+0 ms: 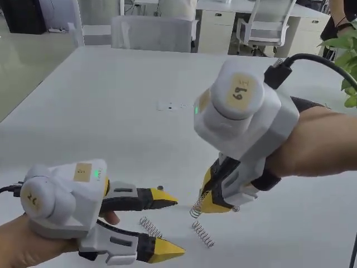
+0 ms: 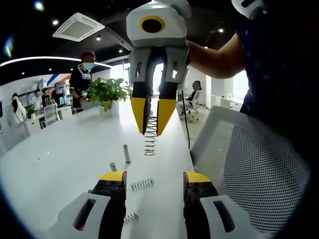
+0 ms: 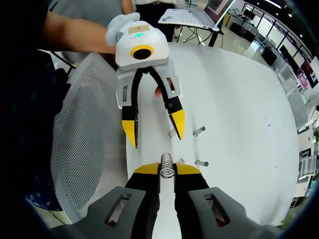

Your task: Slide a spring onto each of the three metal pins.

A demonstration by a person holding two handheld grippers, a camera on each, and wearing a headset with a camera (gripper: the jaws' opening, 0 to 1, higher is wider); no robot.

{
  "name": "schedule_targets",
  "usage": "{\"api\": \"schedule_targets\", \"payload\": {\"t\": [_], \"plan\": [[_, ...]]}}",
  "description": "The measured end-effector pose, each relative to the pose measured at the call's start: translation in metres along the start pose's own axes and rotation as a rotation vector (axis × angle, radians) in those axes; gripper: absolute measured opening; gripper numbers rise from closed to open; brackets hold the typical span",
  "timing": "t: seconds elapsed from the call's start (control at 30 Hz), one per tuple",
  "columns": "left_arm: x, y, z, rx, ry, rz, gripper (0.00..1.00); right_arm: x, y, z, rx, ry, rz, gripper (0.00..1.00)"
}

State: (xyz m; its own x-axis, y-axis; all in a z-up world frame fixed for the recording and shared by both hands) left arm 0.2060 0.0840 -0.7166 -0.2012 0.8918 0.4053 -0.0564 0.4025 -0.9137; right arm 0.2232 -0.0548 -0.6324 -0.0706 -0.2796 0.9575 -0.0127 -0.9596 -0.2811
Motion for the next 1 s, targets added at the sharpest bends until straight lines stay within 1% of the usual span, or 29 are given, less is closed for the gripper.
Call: {"api": "schedule_targets", "payload": {"t": [0.43, 0.63, 0.8, 1.0], "plan": [[0.019, 0.014, -0.005, 0.044, -0.072, 0.01, 0.46, 0.004, 0.012, 0.009, -0.037, 0.021, -0.012, 0.07], [0.026, 0.021, -0.007, 0.067, -0.114, 0.01, 0.49, 0.007, 0.022, 0.015, -0.064, 0.034, -0.018, 0.07], [0.031, 0.025, -0.01, 0.082, -0.146, 0.013, 0.52, 0.011, 0.027, 0.018, -0.084, 0.046, -0.017, 0.07], [0.035, 0.032, -0.013, 0.09, -0.178, 0.006, 0.55, 0.014, 0.038, 0.025, -0.113, 0.061, -0.027, 0.07]]}}
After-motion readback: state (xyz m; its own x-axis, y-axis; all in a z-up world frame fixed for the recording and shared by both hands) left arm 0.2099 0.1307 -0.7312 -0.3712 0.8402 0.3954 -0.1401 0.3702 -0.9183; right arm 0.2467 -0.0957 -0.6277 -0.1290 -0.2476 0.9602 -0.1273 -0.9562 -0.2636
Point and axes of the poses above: the centre of the closed fingertips' face, and the gripper's own axes: x roughly backward along the fingers, z roughly to its right, y roughly out of its underside, the point moved 9 cm from there along x, roughly backward along the fingers, and after that the axes turned 6 degrees about -z, right-handed, at the moved point
